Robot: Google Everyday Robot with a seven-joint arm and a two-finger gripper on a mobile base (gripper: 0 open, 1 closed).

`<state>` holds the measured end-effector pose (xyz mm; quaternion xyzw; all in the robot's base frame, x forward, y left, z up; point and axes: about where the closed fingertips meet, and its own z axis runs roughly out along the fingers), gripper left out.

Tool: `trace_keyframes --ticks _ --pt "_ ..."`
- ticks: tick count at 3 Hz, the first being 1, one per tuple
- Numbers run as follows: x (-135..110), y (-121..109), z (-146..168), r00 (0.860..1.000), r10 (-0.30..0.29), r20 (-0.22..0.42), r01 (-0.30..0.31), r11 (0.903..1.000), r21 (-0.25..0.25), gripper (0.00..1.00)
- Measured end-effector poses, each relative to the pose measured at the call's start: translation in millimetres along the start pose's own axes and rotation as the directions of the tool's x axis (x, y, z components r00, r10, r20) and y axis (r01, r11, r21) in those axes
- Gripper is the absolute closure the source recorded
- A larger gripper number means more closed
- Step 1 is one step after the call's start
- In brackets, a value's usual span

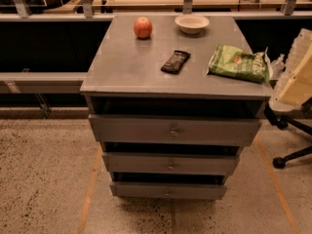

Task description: Move rxbar chocolate near apple

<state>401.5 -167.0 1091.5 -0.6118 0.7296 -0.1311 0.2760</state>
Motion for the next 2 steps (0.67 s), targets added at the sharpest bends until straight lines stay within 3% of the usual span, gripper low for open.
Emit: trace_keyframes --ticks 2 --pt "0.0 0.0 0.0 1.0 0.0 0.0 0.0 1.0 0.0 0.0"
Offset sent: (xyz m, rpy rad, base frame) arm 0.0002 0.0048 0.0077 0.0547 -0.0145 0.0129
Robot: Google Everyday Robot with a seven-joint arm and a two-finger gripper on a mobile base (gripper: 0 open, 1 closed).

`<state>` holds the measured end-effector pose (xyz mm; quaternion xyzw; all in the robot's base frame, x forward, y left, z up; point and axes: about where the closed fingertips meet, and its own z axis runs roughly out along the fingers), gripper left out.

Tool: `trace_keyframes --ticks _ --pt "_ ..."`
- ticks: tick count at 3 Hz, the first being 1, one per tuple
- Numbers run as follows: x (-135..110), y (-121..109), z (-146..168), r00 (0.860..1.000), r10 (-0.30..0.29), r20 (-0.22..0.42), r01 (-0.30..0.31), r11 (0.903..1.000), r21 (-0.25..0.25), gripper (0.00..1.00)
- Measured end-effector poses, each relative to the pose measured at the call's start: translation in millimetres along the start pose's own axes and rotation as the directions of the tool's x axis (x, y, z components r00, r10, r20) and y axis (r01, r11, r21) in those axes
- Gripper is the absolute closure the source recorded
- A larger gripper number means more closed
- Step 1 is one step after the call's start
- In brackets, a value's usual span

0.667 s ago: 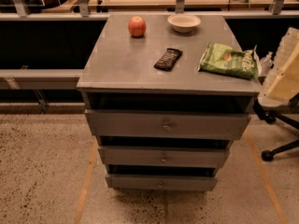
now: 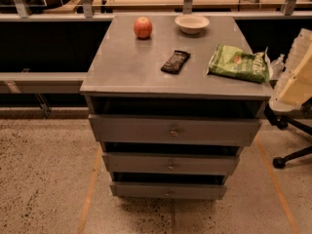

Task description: Move rxbar chocolate near apple

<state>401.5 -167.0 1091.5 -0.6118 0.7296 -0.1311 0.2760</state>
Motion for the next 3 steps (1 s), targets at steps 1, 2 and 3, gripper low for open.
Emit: trace_keyframes --ticks 1,2,3 --pt "-1 -2 1 1.0 -0.019 -0.001 0.019 0.9998 0.007 0.0" --pt "-8 -15 11 0.993 -0.116 0.006 0.116 0.9928 0.031 0.0" --pt "-51 -69 62 0.895 -0.446 -0.01 0.443 0.8866 0.133 0.0"
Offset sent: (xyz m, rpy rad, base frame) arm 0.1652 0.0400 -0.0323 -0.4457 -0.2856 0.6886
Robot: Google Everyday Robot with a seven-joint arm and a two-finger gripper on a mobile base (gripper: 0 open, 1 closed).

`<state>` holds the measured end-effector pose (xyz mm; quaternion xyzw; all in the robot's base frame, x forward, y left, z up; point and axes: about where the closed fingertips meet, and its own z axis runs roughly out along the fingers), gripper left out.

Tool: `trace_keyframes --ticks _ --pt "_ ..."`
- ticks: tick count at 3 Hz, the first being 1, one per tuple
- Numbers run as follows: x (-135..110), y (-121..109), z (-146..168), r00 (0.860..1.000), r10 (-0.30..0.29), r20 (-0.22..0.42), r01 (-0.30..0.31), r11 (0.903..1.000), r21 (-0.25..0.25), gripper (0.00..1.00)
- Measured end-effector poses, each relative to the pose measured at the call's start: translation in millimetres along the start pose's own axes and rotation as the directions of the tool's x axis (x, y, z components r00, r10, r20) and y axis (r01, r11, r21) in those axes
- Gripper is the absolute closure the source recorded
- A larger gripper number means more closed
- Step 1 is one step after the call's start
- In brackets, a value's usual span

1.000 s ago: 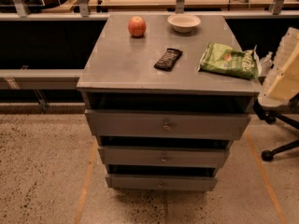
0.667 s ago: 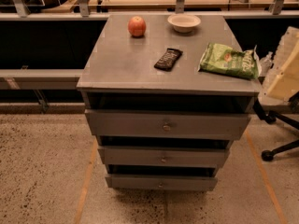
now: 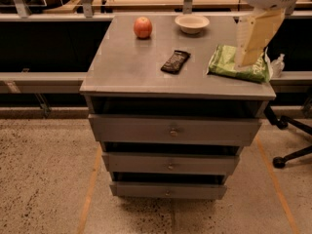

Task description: Move rxbar chocolate near apple

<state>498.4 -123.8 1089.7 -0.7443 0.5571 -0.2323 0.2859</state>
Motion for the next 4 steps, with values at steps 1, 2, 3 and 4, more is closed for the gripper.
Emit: trace_keyframes --ticks 1,2,3,4 --pt "-3 0 -14 0.999 -0.052 -0.005 0.052 0.9986 0.013 0.0" --pt "5 -13 2 0.998 -0.066 -0.004 0.066 0.9978 -0.01 0.0" --pt "38 -27 46 0.99 -0.137 -0.023 0.134 0.9857 -0.102 0.0" --pt "85 -24 112 0.975 -0.223 -0.002 0.216 0.9499 -0.225 0.0"
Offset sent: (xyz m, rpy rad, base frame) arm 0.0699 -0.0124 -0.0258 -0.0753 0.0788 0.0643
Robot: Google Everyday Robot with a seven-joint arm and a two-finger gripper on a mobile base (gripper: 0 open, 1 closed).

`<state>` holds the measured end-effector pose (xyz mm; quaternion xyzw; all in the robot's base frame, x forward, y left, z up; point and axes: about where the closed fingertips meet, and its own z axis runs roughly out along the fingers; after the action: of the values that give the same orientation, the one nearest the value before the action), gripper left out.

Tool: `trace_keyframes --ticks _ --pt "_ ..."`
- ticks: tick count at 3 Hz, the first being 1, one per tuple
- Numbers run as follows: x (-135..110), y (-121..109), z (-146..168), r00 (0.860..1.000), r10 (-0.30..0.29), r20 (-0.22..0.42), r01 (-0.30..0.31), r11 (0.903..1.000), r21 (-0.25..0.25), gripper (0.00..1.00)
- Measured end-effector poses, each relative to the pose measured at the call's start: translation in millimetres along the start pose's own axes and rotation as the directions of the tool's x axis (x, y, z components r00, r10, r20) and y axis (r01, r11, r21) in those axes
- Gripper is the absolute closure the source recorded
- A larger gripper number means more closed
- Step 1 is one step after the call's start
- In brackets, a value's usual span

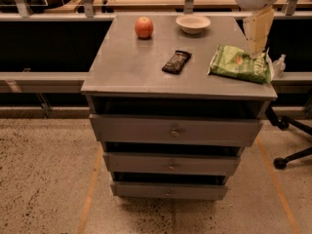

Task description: Move rxbar chocolate near apple

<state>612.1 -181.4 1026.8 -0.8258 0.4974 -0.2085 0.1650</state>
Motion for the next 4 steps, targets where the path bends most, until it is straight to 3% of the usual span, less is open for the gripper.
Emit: trace_keyframes --ticks 1,2,3,4 --pt "1 0 51 0.987 -0.121 0.11 0.125 0.9918 -0.027 0.0" --pt "0 -2 60 0.975 -0.183 0.123 0.187 0.982 -0.022 0.0" --pt "0 -2 60 0.976 -0.182 0.122 0.186 0.9824 -0.021 0.0" --pt "-10 -27 74 0.953 -0.289 0.093 0.293 0.9559 -0.025 0.0"
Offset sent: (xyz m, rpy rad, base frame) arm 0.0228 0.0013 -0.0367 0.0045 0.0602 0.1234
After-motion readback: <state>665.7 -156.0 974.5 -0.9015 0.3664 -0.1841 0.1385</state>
